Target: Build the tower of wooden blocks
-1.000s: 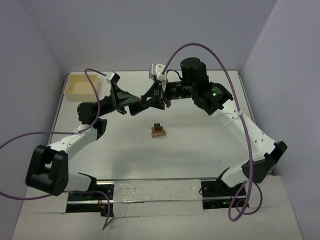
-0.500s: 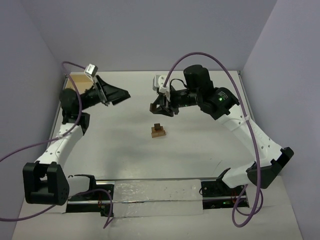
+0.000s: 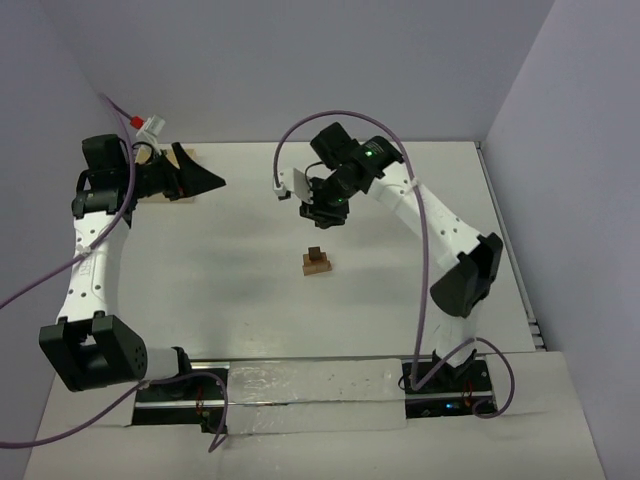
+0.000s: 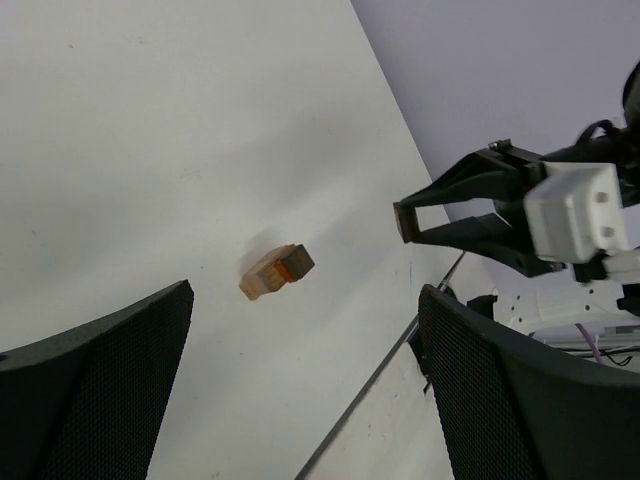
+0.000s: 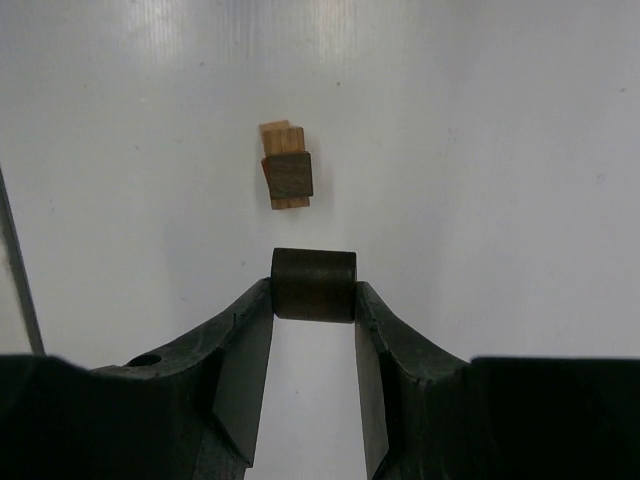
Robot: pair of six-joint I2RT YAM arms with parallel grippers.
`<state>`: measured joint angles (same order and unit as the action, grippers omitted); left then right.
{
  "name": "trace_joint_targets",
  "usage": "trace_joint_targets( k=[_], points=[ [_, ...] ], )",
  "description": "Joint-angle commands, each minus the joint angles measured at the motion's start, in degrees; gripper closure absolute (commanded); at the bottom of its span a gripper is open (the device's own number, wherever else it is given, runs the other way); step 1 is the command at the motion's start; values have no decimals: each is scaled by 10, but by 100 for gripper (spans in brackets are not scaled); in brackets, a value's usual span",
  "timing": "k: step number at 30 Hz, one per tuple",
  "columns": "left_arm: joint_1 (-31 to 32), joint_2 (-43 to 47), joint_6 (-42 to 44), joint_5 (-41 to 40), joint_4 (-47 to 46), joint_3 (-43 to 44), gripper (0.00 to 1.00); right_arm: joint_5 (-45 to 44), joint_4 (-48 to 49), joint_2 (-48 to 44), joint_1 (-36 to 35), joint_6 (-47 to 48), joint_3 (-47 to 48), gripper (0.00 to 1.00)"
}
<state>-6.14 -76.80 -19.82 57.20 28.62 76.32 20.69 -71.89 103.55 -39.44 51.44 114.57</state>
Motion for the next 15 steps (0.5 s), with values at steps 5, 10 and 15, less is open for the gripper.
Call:
trace_joint_targets(
  k=[5,10,15],
  points=[
    [-62,36,-2,98,-32,-25,1,-79,-108,116,-3,1,105,100],
    [-66,42,-11,102,-40,-26,1,-115,-108,153,-16,-11,116,100],
    [-72,43,-37,123,-73,-39,1,-137,-109,174,-34,-23,113,100]
  ],
)
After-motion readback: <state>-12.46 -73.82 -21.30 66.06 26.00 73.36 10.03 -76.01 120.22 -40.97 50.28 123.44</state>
